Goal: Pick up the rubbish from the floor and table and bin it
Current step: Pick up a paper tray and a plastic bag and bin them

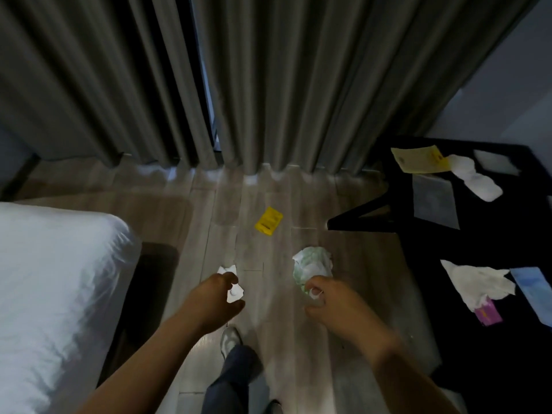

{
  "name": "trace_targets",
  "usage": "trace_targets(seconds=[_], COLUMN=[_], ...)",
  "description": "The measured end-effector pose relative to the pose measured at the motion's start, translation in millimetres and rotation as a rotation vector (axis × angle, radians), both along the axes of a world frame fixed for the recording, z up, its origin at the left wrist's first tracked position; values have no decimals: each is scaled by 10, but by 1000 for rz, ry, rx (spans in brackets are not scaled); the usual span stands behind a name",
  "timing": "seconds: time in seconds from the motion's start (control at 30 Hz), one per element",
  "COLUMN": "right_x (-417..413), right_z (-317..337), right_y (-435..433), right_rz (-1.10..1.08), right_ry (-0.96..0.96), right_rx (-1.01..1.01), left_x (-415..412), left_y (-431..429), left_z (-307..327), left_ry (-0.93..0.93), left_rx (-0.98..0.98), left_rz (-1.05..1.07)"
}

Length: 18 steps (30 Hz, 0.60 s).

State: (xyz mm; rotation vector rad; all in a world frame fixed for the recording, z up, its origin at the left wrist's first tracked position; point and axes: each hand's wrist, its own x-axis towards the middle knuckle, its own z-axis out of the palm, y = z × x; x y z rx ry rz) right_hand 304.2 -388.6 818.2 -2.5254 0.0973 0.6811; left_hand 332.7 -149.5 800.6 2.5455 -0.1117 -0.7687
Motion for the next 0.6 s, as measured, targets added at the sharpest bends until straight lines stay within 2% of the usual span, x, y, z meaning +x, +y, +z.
trace_targets(seconds=[0.17, 0.33, 0.4, 0.6], right_x=[756, 1442, 1687, 2286], right_z=[-357, -786, -981, -2005], right_y=[115, 127, 118, 57], right_rz=[18, 33, 66, 169], right_ry=[72, -11, -5, 44], right_rx=[-14, -1, -53, -141], left_x=[808, 1415, 1601, 1997], left_y=[111, 149, 163, 184], left_z=[-435, -992, -1235, -2294], left_ry=[40, 49, 80, 170], left_rx=[0, 6, 14, 123], left_rz=[-7, 9, 34, 96])
